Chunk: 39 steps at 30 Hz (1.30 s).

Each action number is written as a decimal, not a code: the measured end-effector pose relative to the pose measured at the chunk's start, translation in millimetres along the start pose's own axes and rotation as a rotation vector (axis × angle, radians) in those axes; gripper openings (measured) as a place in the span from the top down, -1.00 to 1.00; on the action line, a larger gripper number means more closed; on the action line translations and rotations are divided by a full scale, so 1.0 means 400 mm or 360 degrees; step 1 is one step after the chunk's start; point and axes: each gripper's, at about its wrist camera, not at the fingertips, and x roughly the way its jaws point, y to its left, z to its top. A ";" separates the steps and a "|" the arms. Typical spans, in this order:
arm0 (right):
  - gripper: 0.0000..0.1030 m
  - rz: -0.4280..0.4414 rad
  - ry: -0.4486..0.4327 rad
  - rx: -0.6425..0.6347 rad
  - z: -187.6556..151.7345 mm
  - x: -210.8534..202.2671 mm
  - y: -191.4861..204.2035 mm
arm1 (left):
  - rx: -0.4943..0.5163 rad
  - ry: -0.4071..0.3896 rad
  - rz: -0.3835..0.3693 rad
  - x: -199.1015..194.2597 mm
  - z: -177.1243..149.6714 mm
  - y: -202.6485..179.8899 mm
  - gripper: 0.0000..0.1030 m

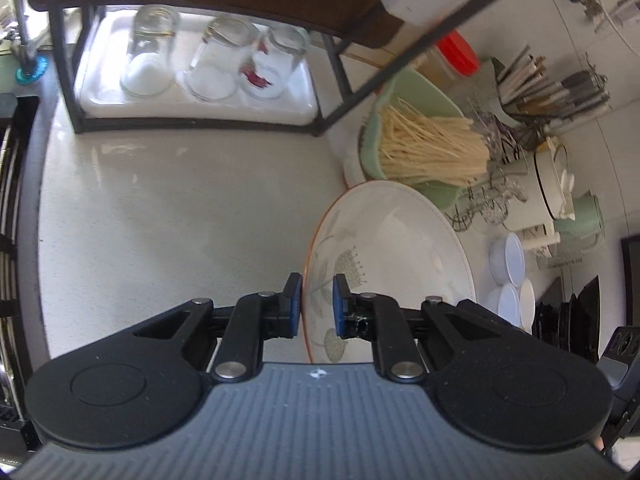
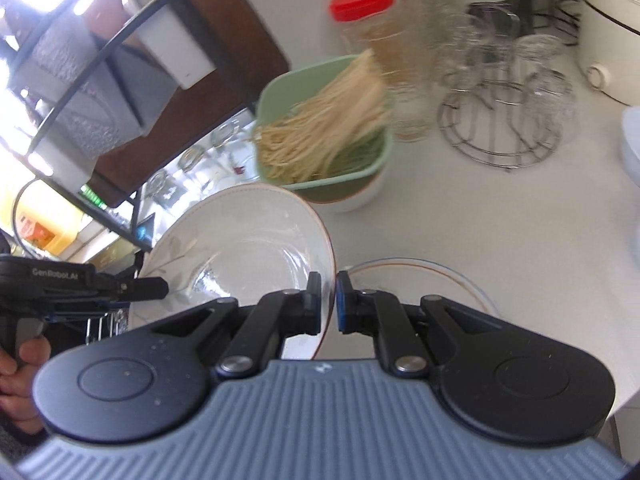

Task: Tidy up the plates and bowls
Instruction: 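Carry the orange-rimmed plate with both tools and lower it onto the stack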

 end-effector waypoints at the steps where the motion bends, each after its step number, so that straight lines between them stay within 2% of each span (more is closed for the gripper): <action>1: 0.80 -0.0008 -0.0003 0.0019 -0.003 -0.001 -0.011 | 0.0013 0.0012 -0.0001 0.009 -0.006 -0.011 0.68; 5: 0.80 -0.0036 -0.0016 0.0032 -0.022 -0.013 -0.049 | 0.0044 0.0076 0.0019 0.046 -0.031 -0.038 0.68; 11: 0.80 -0.0133 0.0009 0.0003 -0.060 -0.003 -0.090 | 0.0141 0.0134 0.0112 0.108 -0.068 -0.089 0.68; 17: 0.78 -0.0183 0.0065 0.0016 -0.093 0.006 -0.142 | 0.0127 0.0170 0.0131 0.163 -0.099 -0.108 0.68; 22: 0.77 -0.0212 0.0110 -0.0019 -0.110 0.024 -0.159 | 0.0129 0.0194 0.0191 0.193 -0.129 -0.112 0.68; 29: 0.72 -0.0258 0.0149 -0.0168 -0.117 0.038 -0.142 | 0.0165 0.0147 0.0249 0.192 -0.137 -0.129 0.68; 35: 0.73 -0.0280 0.0196 -0.0218 -0.129 0.055 -0.137 | 0.0226 0.0112 0.0306 0.196 -0.139 -0.147 0.68; 39: 0.73 -0.0269 0.0175 -0.0218 -0.132 0.052 -0.140 | 0.0237 0.0110 0.0324 0.200 -0.135 -0.149 0.68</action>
